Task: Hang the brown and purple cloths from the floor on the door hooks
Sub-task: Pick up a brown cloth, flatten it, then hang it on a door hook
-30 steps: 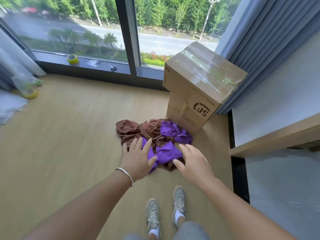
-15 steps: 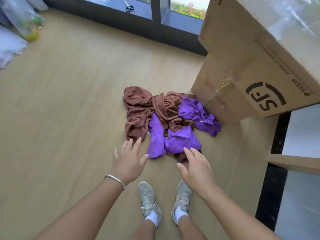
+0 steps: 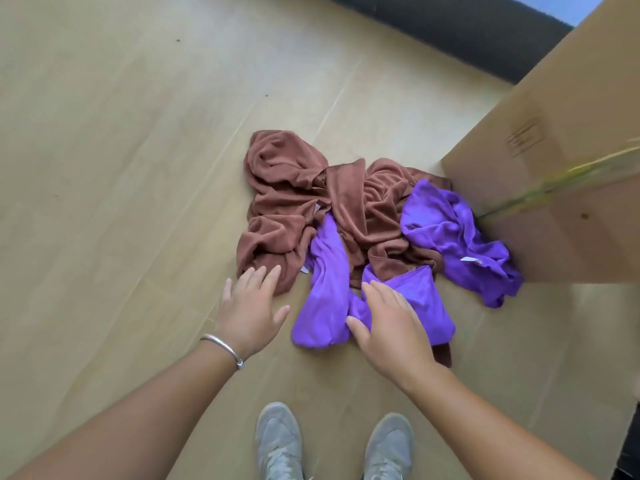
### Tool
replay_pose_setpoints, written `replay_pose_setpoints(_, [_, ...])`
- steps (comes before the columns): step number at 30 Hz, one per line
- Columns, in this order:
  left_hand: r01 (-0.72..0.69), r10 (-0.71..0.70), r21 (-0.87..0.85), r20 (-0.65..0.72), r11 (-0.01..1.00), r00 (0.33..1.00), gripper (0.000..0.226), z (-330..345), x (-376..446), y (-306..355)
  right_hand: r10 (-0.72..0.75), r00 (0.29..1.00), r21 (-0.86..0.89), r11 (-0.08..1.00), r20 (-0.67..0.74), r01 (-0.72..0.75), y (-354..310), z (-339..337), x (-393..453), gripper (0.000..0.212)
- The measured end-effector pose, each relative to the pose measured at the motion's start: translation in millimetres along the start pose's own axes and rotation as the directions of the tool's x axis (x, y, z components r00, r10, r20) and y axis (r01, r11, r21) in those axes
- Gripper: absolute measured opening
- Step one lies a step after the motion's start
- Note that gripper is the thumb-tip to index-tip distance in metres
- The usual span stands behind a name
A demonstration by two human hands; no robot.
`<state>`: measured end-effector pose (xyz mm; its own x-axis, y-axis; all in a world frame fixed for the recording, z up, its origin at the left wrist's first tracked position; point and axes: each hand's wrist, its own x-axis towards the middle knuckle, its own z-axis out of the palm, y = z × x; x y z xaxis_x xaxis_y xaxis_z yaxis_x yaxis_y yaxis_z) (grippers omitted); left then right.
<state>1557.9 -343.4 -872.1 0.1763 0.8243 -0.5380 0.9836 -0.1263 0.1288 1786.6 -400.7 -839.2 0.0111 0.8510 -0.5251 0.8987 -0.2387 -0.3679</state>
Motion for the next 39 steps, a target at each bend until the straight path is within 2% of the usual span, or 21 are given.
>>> replay_pose_setpoints(5, [-0.085,0.087,0.02,-0.12,0.996,0.989,0.063,21.1,69.1,-26.5,-0.182,0.983,-0.127,0.976,-0.024,0.178,-4.1,37.7,83.1,0.021])
replay_pose_setpoints(7, [-0.129,0.138,0.08,-0.122,0.988,0.983,0.062,27.8,95.3,-32.3,-0.22,0.975,-0.144,0.966,-0.035,0.213,-6.3,50.2,115.5,0.015])
replay_pose_setpoints(11, [-0.127,0.163,0.241,-0.139,0.962,0.977,0.07,41.9,141.5,-46.1,-0.263,0.964,-0.134,0.958,-0.044,0.255,-16.6,76.9,178.0,0.02])
replay_pose_setpoints(15, [-0.054,0.108,0.303,-0.165,0.951,0.98,0.062,54.7,172.7,-64.2,-0.249,0.96,0.09,0.961,-0.128,0.262,-35.8,93.8,230.8,0.033])
replay_pose_setpoints(17, [-0.034,0.088,0.315,-0.16,0.948,0.983,0.053,59.2,180.7,-77.2,-0.212,0.968,0.17,0.958,-0.135,0.233,-45.0,100.7,252.5,0.045])
replay_pose_setpoints(20, [-0.033,0.105,0.353,-0.186,0.935,0.977,0.027,56.4,184.1,-101.8,-0.174,0.982,0.132,0.974,-0.069,0.182,-56.0,111.1,272.4,0.056])
replay_pose_setpoints(22, [0.024,0.039,0.289,-0.21,0.957,0.977,0.019,51.1,182.7,-119.9,-0.161,0.986,0.068,0.984,-0.05,0.164,-60.5,116.7,275.3,0.052])
replay_pose_setpoints(24, [0.133,-0.081,0.202,-0.247,0.97,0.966,0.02,46.5,176.4,-138.9,-0.177,0.983,-0.033,0.984,-0.036,0.176,-65.5,121.4,272.4,0.041])
replay_pose_setpoints(27, [0.26,-0.202,0.151,-0.32,0.954,0.926,0.022,47.2,160.8,-166.8,-0.225,0.974,-0.176,0.959,0.004,0.222,-69.8,130.4,266.4,0.039])
replay_pose_setpoints(29, [0.315,-0.26,0.114,-0.347,0.942,0.901,0.02,50.9,150.7,-183.5,-0.241,0.969,-0.195,0.949,0.06,0.248,-71.7,138.5,262.1,0.044])
replay_pose_setpoints(31, [0.344,-0.293,0.07,-0.382,0.936,0.877,0.022,52.8,141.6,-194.3,-0.249,0.963,-0.139,0.955,0.101,0.261,-75.7,148.7,258.4,0.05])
replay_pose_setpoints(33, [0.3,-0.248,0.051,-0.44,0.953,0.863,0.031,54.4,135.8,-196.6,-0.245,0.966,-0.02,0.969,0.078,0.247,-81.0,158.3,256.6,0.055])
replay_pose_setpoints(35, [0.167,-0.139,0.024,-0.445,0.986,0.885,0.029,57.8,130.0,-193.8,-0.233,0.972,0.092,0.969,0.031,0.229,-88.1,164.8,257.1,0.059])
replay_pose_setpoints(37, [0.04,-0.033,0.017,-0.322,0.999,0.946,0.029,66.6,123.2,-187.9,-0.247,0.969,0.137,0.96,-0.006,0.245,-94.7,168.7,259.9,0.058])
replay_pose_setpoints(39, [-0.022,0.036,0.085,-0.17,0.996,0.985,0.041,82.8,116.8,-177.6,-0.305,0.952,0.107,0.946,-0.027,0.307,-100.0,171.9,262.1,0.058])
